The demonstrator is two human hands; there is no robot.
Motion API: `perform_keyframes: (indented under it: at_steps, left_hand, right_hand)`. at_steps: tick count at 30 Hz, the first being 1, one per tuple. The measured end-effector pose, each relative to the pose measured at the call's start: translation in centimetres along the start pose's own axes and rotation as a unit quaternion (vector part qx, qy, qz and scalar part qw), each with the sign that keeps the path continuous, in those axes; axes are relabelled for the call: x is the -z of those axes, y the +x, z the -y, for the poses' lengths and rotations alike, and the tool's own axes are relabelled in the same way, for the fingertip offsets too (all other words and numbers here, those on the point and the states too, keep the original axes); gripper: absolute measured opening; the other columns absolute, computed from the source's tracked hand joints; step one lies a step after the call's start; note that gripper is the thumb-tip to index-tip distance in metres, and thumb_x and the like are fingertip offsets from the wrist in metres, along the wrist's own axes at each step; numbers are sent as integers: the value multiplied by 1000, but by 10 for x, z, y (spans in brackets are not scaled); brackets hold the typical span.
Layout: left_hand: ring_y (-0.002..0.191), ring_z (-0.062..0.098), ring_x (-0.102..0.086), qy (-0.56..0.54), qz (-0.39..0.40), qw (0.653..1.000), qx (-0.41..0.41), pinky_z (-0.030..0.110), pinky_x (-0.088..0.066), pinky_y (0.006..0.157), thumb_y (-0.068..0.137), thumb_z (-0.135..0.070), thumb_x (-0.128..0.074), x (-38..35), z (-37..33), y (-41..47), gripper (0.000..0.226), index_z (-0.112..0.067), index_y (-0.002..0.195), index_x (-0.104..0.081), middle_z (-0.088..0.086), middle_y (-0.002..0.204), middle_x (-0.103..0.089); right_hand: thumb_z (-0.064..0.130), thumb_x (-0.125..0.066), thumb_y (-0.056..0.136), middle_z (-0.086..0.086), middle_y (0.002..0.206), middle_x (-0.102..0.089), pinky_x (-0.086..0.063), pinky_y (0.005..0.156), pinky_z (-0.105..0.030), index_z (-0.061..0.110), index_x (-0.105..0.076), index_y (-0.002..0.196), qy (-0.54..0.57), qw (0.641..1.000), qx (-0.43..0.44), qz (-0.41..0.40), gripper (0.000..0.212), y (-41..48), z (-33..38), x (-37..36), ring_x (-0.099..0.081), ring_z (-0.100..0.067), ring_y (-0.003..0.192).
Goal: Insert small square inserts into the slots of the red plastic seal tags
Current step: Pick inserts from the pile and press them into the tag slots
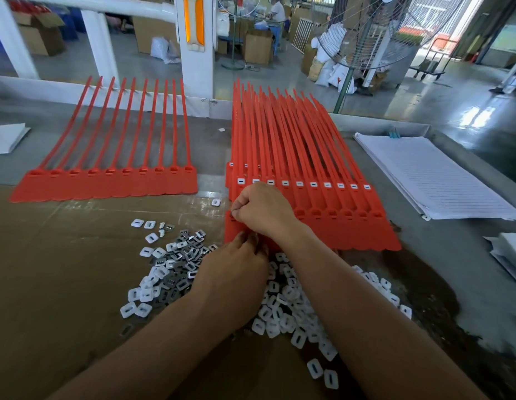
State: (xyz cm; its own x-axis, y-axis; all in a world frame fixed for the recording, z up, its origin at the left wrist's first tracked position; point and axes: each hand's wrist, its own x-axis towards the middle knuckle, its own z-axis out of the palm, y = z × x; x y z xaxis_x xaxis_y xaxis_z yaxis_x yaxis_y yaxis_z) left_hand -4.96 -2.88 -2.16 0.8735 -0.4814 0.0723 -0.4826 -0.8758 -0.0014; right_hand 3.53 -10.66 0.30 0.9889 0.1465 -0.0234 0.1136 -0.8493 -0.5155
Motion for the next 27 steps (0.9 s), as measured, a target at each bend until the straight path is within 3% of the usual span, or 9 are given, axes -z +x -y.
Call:
perform_keyframes:
  at_steps: [4, 6, 8, 11, 16, 20, 23, 27]
  left_hand:
    - [132, 24, -26, 5, 2, 1000, -1, 33, -35, 100, 90, -14, -31, 0, 0, 0, 49, -9, 139, -30, 10, 144, -29]
    - [133, 24, -26, 2, 5, 1000, 1, 34, -34, 102, 90, -13, -32, 0, 0, -1, 49, -9, 139, -29, 10, 144, -29]
    - [133, 24, -25, 1, 6, 1000, 5, 35, -35, 101, 90, -12, -32, 1, -1, -1, 50, -9, 139, -29, 10, 144, -28]
    - [136, 25, -20, 8, 12, 1000, 5, 35, -31, 104, 90, -12, -31, 3, -2, -1, 52, -9, 142, -25, 12, 148, -22]
    - [137, 25, -19, 4, 9, 1000, 10, 35, -29, 106, 91, -12, -31, 4, -2, -2, 51, -8, 142, -23, 13, 150, -20]
    - [137, 25, -19, 3, 12, 1000, 5, 36, -28, 107, 92, -13, -31, 4, -2, -3, 51, -8, 142, -22, 13, 150, -20]
    - [137, 26, -19, 7, 10, 1000, -3, 36, -28, 107, 92, -13, -29, 5, -2, -2, 51, -7, 142, -21, 14, 150, -19]
    - [123, 26, -38, 14, -7, 1000, 18, 32, -37, 93, 92, -11, -28, 2, -3, -3, 44, -5, 135, -34, 12, 137, -39]
  right_hand:
    - [12, -62, 80, -3, 101, -67, -47, 79, -29, 19, -68, 77, 29, 999, -14, -9, 9, -1, 2, 3, -60, -20, 97]
    - [9, -65, 74, 0, 95, -68, -43, 71, -26, 23, -61, 64, 43, 999, -25, -13, 18, -1, 3, 5, -61, -19, 92]
    - [8, -67, 70, 0, 89, -69, -43, 68, -26, 19, -65, 65, 50, 998, -30, -9, 12, 0, 3, 5, -62, -19, 88]
    - [5, -65, 71, -3, 85, -69, -50, 71, -30, 13, -70, 72, 69, 997, -32, -1, 9, 0, 2, 8, -63, -21, 84]
    - [-1, -64, 72, 8, 68, -57, -49, 77, -30, 25, -61, 56, 87, 996, -33, 13, 30, -2, 2, 14, -61, -19, 85]
    - [-2, -62, 73, 2, 81, -67, -48, 79, -30, 24, -60, 57, 89, 996, -29, 12, 30, -3, 1, 13, -62, -20, 89]
    - [1, -61, 76, -3, 98, -69, -49, 84, -32, 19, -68, 74, 98, 995, -11, -5, 20, -5, 3, 11, -61, -17, 93]
    - [5, -61, 80, -3, 99, -70, -49, 87, -34, 13, -72, 90, 75, 994, 78, 5, 17, -11, 16, 4, -62, -18, 95]
